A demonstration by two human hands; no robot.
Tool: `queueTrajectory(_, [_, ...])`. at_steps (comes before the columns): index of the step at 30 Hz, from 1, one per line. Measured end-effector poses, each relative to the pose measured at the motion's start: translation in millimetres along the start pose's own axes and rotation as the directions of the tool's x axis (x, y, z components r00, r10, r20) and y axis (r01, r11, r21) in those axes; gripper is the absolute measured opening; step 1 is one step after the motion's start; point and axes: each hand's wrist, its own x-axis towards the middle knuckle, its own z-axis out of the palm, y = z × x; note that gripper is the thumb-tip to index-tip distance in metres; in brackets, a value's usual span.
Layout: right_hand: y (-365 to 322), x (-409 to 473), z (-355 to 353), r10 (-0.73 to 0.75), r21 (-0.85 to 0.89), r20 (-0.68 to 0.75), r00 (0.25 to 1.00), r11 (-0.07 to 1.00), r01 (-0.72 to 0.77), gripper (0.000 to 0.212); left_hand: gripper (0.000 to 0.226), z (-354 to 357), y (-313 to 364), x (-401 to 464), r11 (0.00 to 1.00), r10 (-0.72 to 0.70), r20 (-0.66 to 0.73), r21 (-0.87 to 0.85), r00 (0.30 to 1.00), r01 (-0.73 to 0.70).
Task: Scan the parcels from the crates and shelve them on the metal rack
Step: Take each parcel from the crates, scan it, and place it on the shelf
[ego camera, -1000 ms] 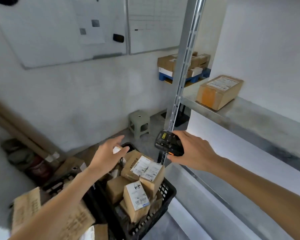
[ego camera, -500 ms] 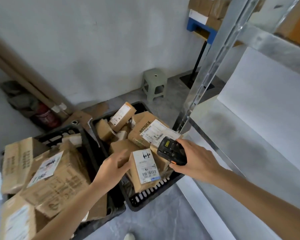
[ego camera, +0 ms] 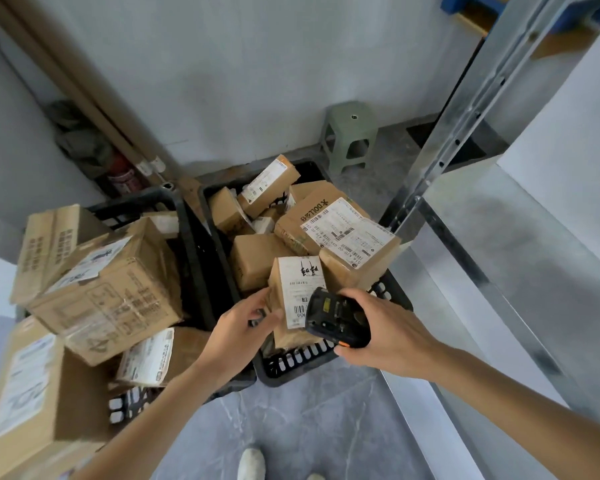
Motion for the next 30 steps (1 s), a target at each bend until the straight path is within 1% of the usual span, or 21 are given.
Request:
queueTrajectory(4, [4.8,7.0,9.4,0.004,0.067,0.02,1.0,0.998,-0.006,0.073,0.064,7.5,-0.2,4.2,0.997,-0.024,0.025,-0.079,0.999,0.026])
queueTrajectory(9, [8.7,8.2,13.9,-0.023,0.085,0.028,0.999,0.996,0.02,0.073,0.064,12.0,-4.2,4.0,0.961,-0.086,0.026,-0.26,0.996,0.09])
queueTrajectory(11, [8.9,7.8,12.9,-0.031,0.088,0.032,0.999,0.996,0.028,0.073,0.064,11.9,-5.0,2.8,0.953,-0.095,0.042,-0.285,0.995,0.103])
queueTrajectory(18, [2.2,0.0,0.2,-0.076,0.098,0.025,0.997,0.992,0.074,0.073,0.062,1.3,3.4,-5.9,0.962,-0.007,0.018,-0.272,1.0,0.012])
queueTrajectory(21, [-6.6,-6.4,-11.5,-0.101,0.111,0.005,0.995,0.989,0.1,0.074,0.065,-8.2,11.5,-12.2,0.962,0.038,0.029,-0.27,0.999,-0.028])
queueTrajectory(23, [-14.1,-11.0,-21.1,-0.117,0.127,-0.011,0.993,0.985,0.118,0.075,0.067,-14.4,20.3,-17.7,0.946,0.052,0.026,-0.321,0.998,-0.041])
queueTrajectory(27, [-31.9,-19.8,-44.4,-0.135,0.126,-0.051,0.99,0.982,0.141,0.076,0.061,-29.2,42.6,-30.1,0.895,0.073,-0.005,-0.44,0.997,-0.068])
queueTrajectory(30, [-46.6,-30.4,-66.3,-0.151,0.091,-0.069,0.986,0.983,0.157,0.08,0.063,-45.3,63.5,-39.0,0.883,0.104,-0.005,-0.461,0.995,-0.094])
